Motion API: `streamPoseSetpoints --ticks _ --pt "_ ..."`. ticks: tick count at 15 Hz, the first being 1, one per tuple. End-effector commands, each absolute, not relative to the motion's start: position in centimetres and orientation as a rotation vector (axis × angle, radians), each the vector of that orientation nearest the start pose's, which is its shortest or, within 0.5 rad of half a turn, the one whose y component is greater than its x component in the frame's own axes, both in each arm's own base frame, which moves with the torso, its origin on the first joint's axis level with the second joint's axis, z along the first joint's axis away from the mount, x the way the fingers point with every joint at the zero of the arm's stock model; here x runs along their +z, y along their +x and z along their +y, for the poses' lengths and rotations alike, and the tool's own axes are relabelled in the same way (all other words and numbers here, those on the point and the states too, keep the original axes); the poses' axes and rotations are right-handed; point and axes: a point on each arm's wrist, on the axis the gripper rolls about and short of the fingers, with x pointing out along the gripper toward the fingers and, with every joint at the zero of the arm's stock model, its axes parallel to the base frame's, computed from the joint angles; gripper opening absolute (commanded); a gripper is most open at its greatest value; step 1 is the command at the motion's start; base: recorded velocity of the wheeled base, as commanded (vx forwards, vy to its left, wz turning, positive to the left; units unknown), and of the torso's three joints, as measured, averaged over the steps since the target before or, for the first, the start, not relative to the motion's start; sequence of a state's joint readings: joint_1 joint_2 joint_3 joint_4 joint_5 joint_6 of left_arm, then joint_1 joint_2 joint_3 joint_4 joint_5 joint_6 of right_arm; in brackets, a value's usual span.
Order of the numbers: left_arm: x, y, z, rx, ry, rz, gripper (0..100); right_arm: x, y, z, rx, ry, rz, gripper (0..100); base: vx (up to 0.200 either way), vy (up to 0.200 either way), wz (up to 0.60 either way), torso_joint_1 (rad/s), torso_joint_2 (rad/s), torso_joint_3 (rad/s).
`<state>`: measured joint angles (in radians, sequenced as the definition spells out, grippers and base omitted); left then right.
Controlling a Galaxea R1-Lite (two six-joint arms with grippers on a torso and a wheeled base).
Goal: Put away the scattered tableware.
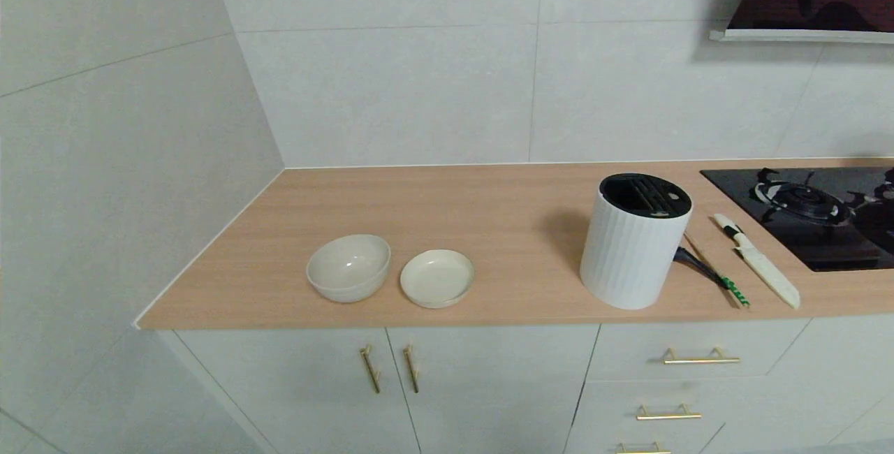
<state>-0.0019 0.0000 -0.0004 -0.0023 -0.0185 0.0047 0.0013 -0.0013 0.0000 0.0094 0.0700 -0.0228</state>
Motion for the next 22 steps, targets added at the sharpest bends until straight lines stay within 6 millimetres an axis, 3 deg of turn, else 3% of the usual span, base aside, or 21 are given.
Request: streamPoseSetpoints --ticks 1,12,22 --pt "7.58 -2.28 -0.04 -0.02 0.005 -0.003 100 7.45 -2.29 0.16 0.072 -0.023 0.008 100 0.0 0.2 0.0 0.002 0.0 0.002" --pt "7.58 -2.28 -0.04 -0.02 0.006 -0.003 100 7.45 -2.29 0.16 0.072 -0.023 0.008 100 0.0 0.2 0.0 0.002 0.0 0.002" --pt "7.58 -2.28 -0.04 -0.02 0.006 -0.003 100 7.45 -2.29 0.16 0.072 -0.023 0.008 100 0.0 0.0 0.0 0.0 0.0 0.0"
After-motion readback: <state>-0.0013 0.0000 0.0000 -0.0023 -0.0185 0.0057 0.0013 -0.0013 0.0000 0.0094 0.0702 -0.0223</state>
